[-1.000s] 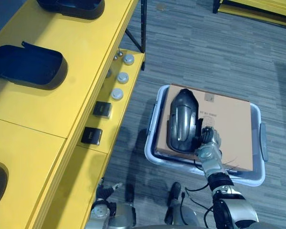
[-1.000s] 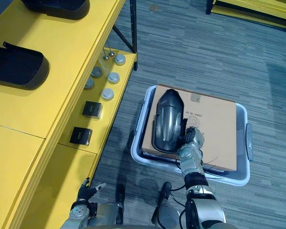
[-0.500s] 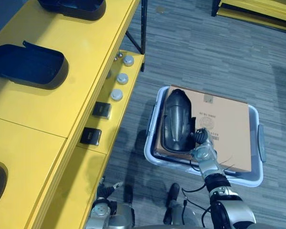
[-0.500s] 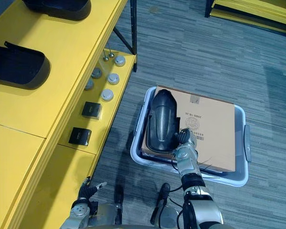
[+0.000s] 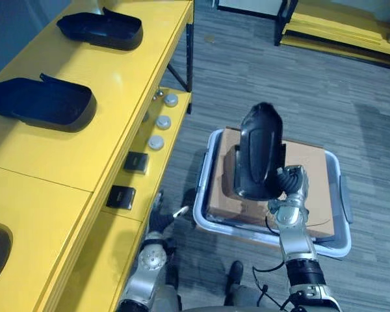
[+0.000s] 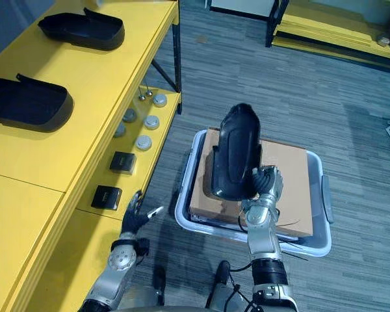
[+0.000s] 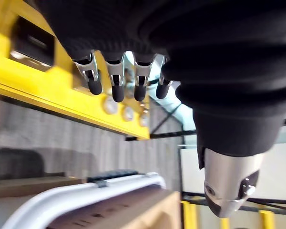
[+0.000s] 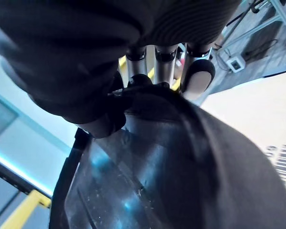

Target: Walk over and take plastic housings, then place them on the shelf

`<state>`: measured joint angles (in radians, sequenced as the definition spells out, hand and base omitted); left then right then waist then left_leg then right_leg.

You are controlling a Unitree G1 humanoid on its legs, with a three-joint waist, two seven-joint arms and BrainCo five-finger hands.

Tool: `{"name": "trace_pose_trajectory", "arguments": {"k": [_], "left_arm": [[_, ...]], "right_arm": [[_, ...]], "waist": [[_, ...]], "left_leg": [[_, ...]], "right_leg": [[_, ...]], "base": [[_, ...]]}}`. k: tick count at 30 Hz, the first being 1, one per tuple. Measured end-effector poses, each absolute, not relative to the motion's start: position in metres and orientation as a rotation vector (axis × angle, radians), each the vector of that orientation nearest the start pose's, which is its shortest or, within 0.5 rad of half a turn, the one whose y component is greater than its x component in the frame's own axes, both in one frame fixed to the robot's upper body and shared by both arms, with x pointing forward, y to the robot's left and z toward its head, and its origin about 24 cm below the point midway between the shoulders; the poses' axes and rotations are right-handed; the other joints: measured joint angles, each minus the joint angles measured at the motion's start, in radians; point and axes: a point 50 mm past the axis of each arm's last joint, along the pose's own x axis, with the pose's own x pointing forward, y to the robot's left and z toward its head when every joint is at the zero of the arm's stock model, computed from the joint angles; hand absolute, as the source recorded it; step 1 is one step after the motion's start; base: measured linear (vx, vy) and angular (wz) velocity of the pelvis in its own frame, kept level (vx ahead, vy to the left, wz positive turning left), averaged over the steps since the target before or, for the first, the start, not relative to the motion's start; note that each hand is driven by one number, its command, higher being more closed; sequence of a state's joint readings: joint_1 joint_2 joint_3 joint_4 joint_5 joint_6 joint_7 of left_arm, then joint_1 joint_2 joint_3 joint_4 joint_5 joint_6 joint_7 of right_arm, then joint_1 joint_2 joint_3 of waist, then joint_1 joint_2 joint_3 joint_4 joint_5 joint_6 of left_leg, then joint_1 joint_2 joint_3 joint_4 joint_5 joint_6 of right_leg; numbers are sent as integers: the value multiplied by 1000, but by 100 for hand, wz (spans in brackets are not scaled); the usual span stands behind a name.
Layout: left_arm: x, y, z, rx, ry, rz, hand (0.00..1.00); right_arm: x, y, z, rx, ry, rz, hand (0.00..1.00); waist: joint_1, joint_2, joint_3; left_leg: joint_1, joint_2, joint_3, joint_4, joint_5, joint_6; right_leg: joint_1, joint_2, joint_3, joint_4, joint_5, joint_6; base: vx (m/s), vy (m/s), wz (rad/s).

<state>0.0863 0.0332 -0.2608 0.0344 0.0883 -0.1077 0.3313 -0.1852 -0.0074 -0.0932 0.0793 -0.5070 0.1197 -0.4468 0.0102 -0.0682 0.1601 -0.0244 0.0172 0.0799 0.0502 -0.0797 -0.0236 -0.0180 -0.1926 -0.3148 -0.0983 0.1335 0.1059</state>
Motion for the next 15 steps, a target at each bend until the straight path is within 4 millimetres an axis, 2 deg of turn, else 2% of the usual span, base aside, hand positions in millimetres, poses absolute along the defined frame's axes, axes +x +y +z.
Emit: {"name": "trace_pose_trajectory", "arguments": {"k": [2, 6, 9, 12, 15], "left_arm": [[234, 100, 51, 60, -130, 50, 0], [239, 83, 87, 12, -292, -1, 0], [239, 73, 96, 1, -330, -43, 0], [239, 70, 97, -1, -329, -33, 0], [242, 69, 101, 27, -350, -16, 0]], "right_arm": [[281, -174, 87, -478, -167, -511, 100], [279, -150, 109, -449, -303, -433, 100], [277, -130, 121, -421, -386, -358, 100], [275, -113, 123, -378, -406, -299, 100], [274, -110, 124, -346, -411, -283, 100]], "waist": [[-2, 14, -12], [-4, 15, -47], [-14, 15, -61], [-23, 12, -74], [-23, 9, -77]], "left_leg": [[12, 1, -4, 0, 0, 0], [18, 0, -3, -3, 0, 0], [25, 0, -2, -6, 0, 0], [31, -1, 2, -10, 0, 0], [35, -1, 5, -10, 0, 0]], "right_leg": [[14, 1, -5, 0, -1, 0], [17, 0, -4, 0, -1, 0], [19, 0, -1, 5, -1, 0], [20, -1, 5, 9, -1, -1], [22, -1, 11, 9, -1, -1]], "base": [[-33, -34, 4], [-19, -6, 1], [0, 0, 0], [-14, -3, -3], [-39, -12, -3]]}}
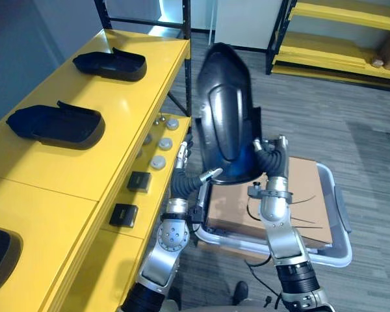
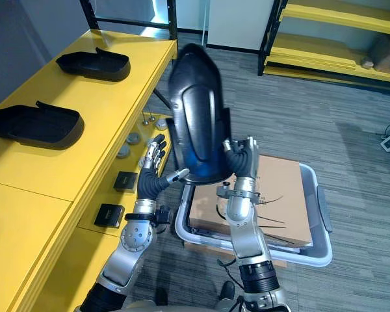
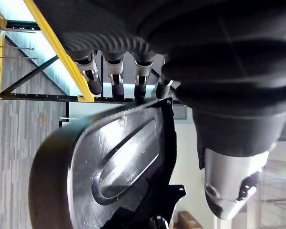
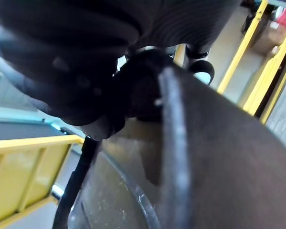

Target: Walk over and take plastic housings, then place them on the shelf

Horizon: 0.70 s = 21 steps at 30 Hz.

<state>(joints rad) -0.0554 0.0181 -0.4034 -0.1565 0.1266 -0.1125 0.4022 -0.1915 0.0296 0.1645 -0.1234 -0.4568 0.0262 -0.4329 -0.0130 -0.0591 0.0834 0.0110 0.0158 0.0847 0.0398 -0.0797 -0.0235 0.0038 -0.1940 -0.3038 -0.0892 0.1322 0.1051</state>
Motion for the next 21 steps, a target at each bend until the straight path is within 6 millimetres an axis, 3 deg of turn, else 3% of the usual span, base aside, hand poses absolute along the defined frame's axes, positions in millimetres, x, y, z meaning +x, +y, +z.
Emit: {"name": "trace_pose_trajectory", "arguments": {"k": [5, 8, 21], "left_arm": [[244, 64, 109, 19, -381, 8, 0], [245, 65, 106, 22, -366, 38, 0], [248, 70, 100, 15, -346, 159, 0]], "right_arm": [[269, -108, 136, -302, -457, -284, 100], [268, -103, 135, -292, -459, -263, 100], [259, -90, 123, -299, -437, -210, 100]], "waist": [[-7, -1, -9], [-25, -1, -32], [-27, -4, -52]], "left_leg": [[2, 0, 4, -1, 0, 0], [3, 0, 8, -5, 0, 0], [4, 1, 26, -7, 0, 0]], "right_leg": [[0, 0, 4, -1, 0, 0], [-3, 1, 7, -3, 0, 0], [-12, 2, 30, -4, 0, 0]], "base": [[-28, -15, -2], [-10, -9, -2], [-31, -15, -4]]}}
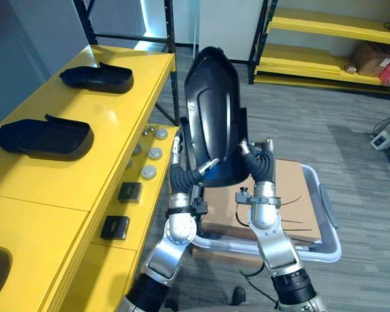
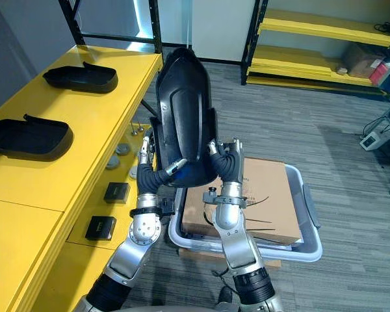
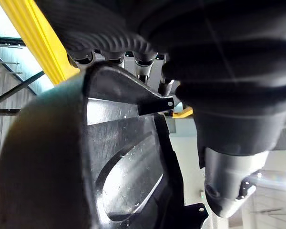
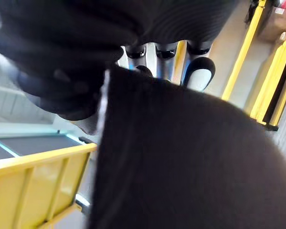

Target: Walk over and take plastic housings, then place them on the shelf

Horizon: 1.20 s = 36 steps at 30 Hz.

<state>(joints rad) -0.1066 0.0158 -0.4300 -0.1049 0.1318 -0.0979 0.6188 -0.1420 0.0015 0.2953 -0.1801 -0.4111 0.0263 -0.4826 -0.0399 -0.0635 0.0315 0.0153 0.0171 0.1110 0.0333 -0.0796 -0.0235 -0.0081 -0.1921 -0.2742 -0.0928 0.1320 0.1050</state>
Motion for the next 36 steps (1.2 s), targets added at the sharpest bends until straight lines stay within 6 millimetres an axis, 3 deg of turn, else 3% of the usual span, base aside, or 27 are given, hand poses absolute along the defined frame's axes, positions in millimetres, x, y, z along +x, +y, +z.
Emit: {"name": "trace_pose_trajectory", "arguments": {"k": [15, 16, 26, 27, 36], "left_arm": [[250, 68, 90, -74, -254, 159, 0], [250, 68, 88, -84, -239, 143, 100], [254, 71, 72, -194, -117, 30, 100], [254, 72, 70, -194, -111, 27, 100], [253, 84, 66, -165, -106, 27, 100]], "right_arm": [[254, -87, 119, -285, -439, -222, 100], [254, -87, 119, -286, -439, -223, 100], [256, -92, 119, -346, -448, -160, 100], [257, -92, 120, -354, -460, -146, 0], [256, -80, 148, -389, -650, 87, 0]], "waist": [[-1, -8, -20], [-1, -9, -21], [-1, -23, -43], [-1, -23, -43], [0, -23, -43]], "left_leg": [[32, 1, -8, -69, 39, -3], [33, 1, -7, -69, 39, -3], [33, 1, -6, -70, 39, -3], [33, 1, -5, -69, 39, -3], [34, 2, -5, -68, 39, -3]], "right_leg": [[1, 5, -4, 5, -7, -3], [1, 5, -2, 5, -7, -3], [2, 6, -2, 4, -7, -3], [2, 6, -1, 4, -7, -3], [3, 6, 0, 6, -7, -3]], "base": [[-27, -19, 1], [0, 0, 0], [-7, -4, 0], [-42, -22, -1], [-25, -14, 0]]}}
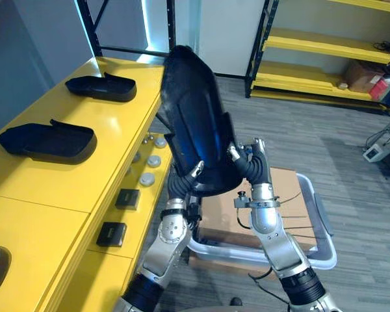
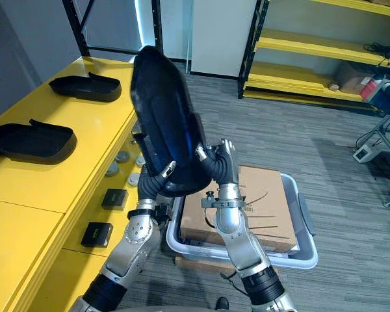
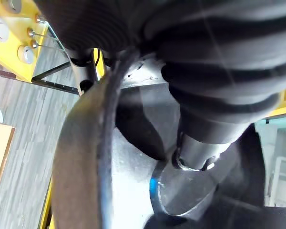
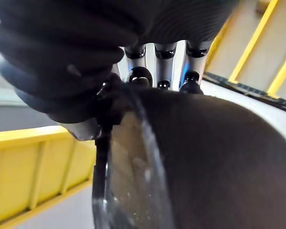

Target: Walk over and take plastic housings, then place them on the shelf

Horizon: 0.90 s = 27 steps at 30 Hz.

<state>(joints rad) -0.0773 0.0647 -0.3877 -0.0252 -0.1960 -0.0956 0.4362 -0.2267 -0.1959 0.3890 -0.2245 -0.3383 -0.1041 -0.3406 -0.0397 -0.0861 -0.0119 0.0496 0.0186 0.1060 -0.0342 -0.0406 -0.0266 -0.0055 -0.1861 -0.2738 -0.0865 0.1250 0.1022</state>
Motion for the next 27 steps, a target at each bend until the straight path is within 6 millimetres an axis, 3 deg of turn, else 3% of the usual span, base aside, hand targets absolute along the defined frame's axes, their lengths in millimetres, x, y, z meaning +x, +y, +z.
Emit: {"name": "trace_pose_trajectory", "arguments": {"k": [4, 9, 13, 17, 18, 19, 22, 24, 25, 26, 27], "left_arm": [[248, 84, 63, -116, -115, 13, 100], [248, 92, 65, -17, -154, 53, 100], [245, 100, 60, 33, -146, 89, 100], [236, 114, 53, 36, -109, 176, 100], [234, 119, 53, 26, -106, 208, 100], [234, 120, 53, 24, -106, 213, 100], [234, 128, 60, 6, -135, 260, 100], [229, 134, 68, -4, -168, 286, 100], [227, 136, 70, -7, -178, 294, 100], [224, 140, 73, -11, -196, 308, 100], [222, 141, 73, -14, -202, 313, 100]], "right_arm": [[252, -84, 158, -364, -693, 154, 0], [234, -93, 188, -312, -874, 187, 0], [227, -125, 212, -254, -986, 54, 0], [217, -190, 217, -121, -992, -282, 0], [212, -213, 209, -70, -952, -412, 0], [212, -217, 206, -62, -943, -435, 0], [208, -258, 163, -2, -745, -650, 0], [198, -285, 107, 9, -490, -794, 0], [193, -290, 91, 5, -409, -826, 0], [182, -298, 56, 1, -236, -878, 0], [176, -300, 38, 9, -148, -894, 0]], "waist": [[0, 0, 0], [-1, 1, 0], [-3, 2, 0], [-13, 28, -15], [-15, 36, -21], [-16, 37, -21], [-34, 37, -21], [-41, 38, -21], [-41, 37, -21], [-43, 37, -21], [-45, 37, -20]], "left_leg": [[2, 0, 0, 0, 0, 0], [16, 2, 6, -2, -1, 0], [24, 1, 9, -16, -8, -3], [35, 2, 7, -33, -1, -2], [34, 2, 6, -32, -1, -2], [34, 2, 6, -31, -1, -2], [30, 5, -4, -25, -2, -2], [25, 6, -9, -17, -10, -2], [23, 6, -11, -16, -11, -2], [14, 5, -17, -8, -16, -1], [7, 4, -20, 2, -21, 0]], "right_leg": [[1, 0, 0, 3, 0, 0], [3, 0, 7, 20, 0, 0], [1, -3, 15, 40, -22, 3], [-1, -2, 12, 51, -37, 8], [-1, -2, 9, 49, -38, 9], [-1, -2, 8, 49, -38, 9], [0, -2, -3, 46, -38, 9], [1, -1, -4, 44, -38, 9], [1, -1, -5, 43, -38, 9], [1, -3, -8, 39, -38, 9], [1, -4, -10, 38, -38, 9]], "base": [[0, 0, 0], [-13, -3, -3], [-68, -17, -3], [23, -8, 0], [50, -12, 2], [60, -8, 7], [70, -15, 9], [22, -11, 4], [15, -12, 8], [-1, -9, 10], [-12, -10, 11]]}}
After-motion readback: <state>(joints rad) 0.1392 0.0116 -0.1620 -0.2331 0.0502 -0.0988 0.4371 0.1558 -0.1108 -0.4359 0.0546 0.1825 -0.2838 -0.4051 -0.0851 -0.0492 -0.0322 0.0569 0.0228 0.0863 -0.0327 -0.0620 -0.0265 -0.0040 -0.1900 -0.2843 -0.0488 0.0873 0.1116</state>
